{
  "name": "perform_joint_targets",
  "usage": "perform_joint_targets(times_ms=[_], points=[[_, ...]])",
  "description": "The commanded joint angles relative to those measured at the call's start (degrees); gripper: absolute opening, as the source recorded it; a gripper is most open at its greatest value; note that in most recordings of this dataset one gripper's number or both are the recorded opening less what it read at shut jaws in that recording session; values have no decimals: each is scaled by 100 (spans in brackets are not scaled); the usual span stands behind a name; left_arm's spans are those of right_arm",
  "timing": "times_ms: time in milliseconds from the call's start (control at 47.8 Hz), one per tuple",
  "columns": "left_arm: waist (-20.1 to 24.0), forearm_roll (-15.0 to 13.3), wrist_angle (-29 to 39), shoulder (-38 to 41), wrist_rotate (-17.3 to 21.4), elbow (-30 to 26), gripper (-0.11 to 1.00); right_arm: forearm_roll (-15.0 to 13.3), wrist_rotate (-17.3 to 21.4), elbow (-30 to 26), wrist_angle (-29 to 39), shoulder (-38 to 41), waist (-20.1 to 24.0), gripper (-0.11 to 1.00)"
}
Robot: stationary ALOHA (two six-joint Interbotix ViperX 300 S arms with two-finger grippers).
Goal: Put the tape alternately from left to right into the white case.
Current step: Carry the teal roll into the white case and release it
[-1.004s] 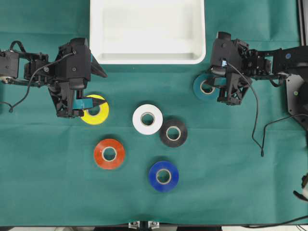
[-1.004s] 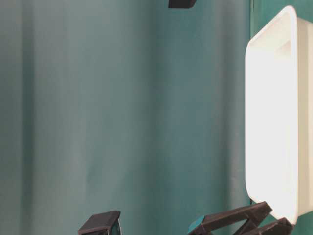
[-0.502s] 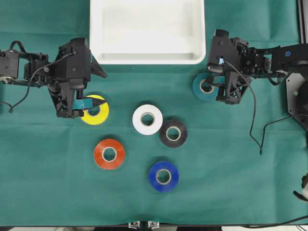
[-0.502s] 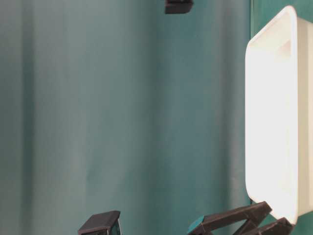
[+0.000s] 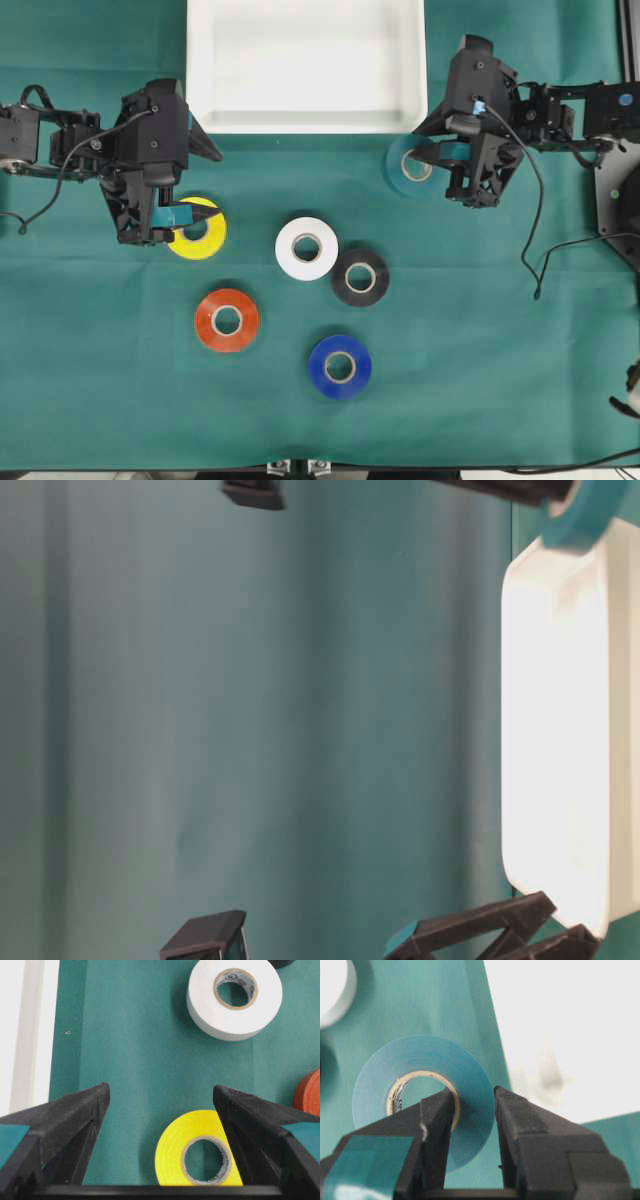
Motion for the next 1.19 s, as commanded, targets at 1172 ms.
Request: perform_joint_targets(times_ms=[1172], points=[[-9,-9,-26,53,18,-79,65,-606,-9,-1468,-193,1925,-1512,25]])
